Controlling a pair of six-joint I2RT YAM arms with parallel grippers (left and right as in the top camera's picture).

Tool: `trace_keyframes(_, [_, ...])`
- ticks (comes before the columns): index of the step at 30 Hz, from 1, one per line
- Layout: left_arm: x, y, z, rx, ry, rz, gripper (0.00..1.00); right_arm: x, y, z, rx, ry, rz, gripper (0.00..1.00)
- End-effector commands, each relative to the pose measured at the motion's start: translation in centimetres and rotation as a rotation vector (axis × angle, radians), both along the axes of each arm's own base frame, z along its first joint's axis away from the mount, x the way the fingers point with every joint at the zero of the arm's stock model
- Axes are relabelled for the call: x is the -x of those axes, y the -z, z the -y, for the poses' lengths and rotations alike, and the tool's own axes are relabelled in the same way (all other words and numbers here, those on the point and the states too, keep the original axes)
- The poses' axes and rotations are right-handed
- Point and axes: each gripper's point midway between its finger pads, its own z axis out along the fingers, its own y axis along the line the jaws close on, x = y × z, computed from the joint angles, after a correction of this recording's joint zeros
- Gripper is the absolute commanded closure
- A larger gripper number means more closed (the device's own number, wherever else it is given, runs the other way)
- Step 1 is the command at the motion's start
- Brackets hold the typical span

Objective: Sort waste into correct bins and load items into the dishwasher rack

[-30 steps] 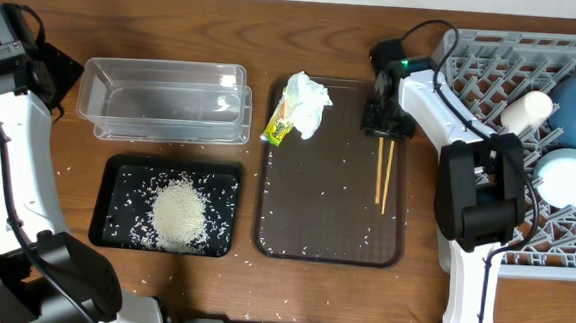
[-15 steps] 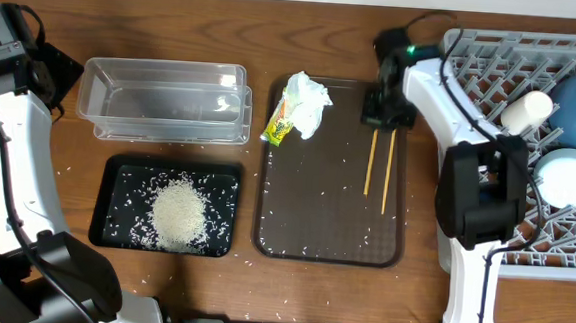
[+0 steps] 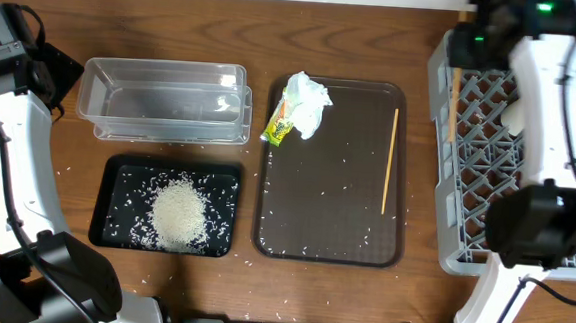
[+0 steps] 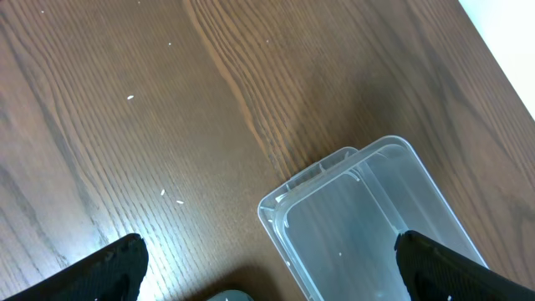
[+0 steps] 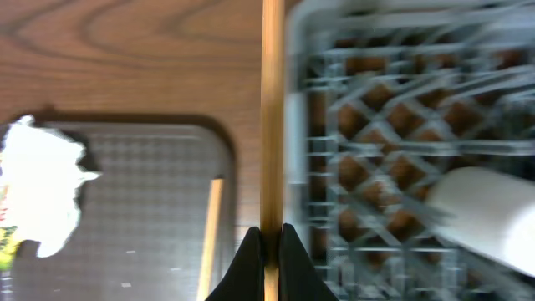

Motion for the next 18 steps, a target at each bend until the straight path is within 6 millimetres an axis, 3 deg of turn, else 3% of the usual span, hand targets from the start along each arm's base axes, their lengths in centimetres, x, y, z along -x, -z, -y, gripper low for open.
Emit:
trace_keyframes(1, [0.2,-0.5,0.0,-0.006,-0.007,0.01,0.02,0.0,0.0,1.9,0.039,-0.048,0.005,0.99])
trace_keyframes(8, [0.2,-0.5,0.0,-0.006,-0.007,0.01,0.02,-0.4,1.1,3.7,0.055,-0.046,0.007,0.99])
trace_keyframes(18, [0.2,-0.5,0.0,-0.006,-0.007,0.01,0.02,-0.6,6.7,3.5,0.045,-0.053,-0.031,0.99])
